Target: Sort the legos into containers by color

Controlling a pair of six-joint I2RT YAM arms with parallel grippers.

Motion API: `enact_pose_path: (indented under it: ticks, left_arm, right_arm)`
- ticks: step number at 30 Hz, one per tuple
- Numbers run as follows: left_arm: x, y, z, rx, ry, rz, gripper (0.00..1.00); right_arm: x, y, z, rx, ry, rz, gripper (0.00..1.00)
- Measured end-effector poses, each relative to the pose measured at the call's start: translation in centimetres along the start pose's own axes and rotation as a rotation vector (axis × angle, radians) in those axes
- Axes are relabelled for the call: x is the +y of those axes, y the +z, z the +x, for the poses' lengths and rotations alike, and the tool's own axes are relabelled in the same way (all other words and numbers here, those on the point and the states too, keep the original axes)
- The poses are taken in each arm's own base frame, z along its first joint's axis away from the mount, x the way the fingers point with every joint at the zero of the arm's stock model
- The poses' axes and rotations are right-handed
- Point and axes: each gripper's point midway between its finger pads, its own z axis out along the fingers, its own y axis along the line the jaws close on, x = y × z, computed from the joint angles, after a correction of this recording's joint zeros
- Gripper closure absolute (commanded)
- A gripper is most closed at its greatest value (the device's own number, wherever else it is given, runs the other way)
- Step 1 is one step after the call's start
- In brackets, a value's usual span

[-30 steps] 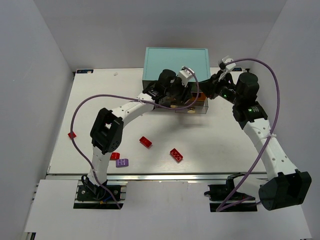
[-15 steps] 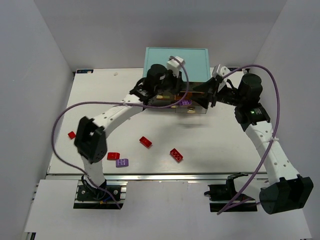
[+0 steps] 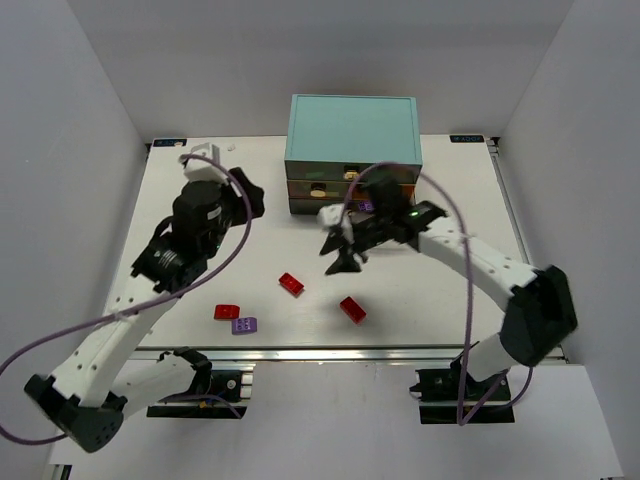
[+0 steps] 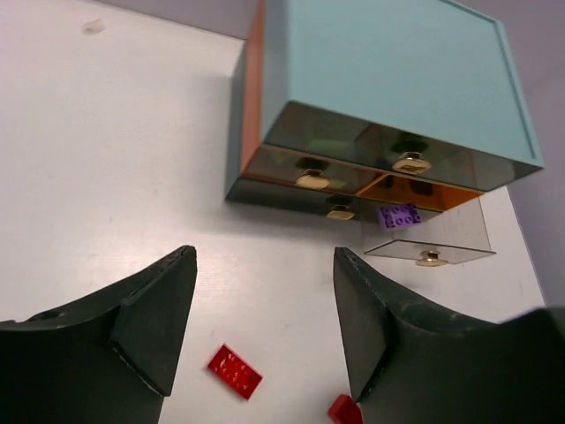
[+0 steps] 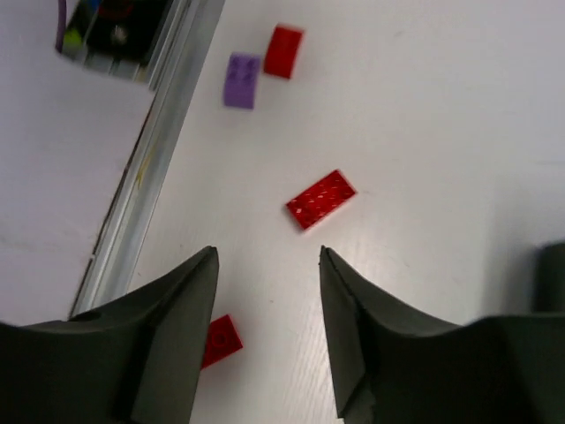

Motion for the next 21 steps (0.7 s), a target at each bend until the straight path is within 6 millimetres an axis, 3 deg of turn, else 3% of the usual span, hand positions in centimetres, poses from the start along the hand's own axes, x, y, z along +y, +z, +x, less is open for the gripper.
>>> enact_pose_path:
  ticks: [1,4,6,9,15,21]
  left_arm:
    - [0.9,-0.9,0.1,0.002,-0.020,-0.034,0.26]
    - [2.9,-3.1,-0.2,-0.012,-0.084,-0.113,0.26]
    - [4.2,-4.7,-0.5,-0.029,-0.127,-0.167,0.26]
    - [6.4,-7.1,-0.6,-0.054,-0.185,-0.246,0.25]
    - [8.4,-10.2,-1.0,-0.096,-0.255,-0.294,0.25]
    - [9.1,-10.3,0.5,-0.044,-0.239,-0.335,0.24]
  right_arm:
    - [1.1,2.6,1.4,0.043,0.003,-0.064,0.38]
    - [3.3,7.5,5.0,0.171,0.001,-0.170,0.28]
    - [4.7,10.3,7.4,0.251,0.000,-0.229,0.25]
    - [6.4,13.0,10.2,0.350,0.000,-0.266,0.24]
    - [8.1,17.3,11.7,0.428,-0.038,-0.254,0.23]
    - [9.1,20.8,10.9,0.407,-0.057,-0.206,0.25]
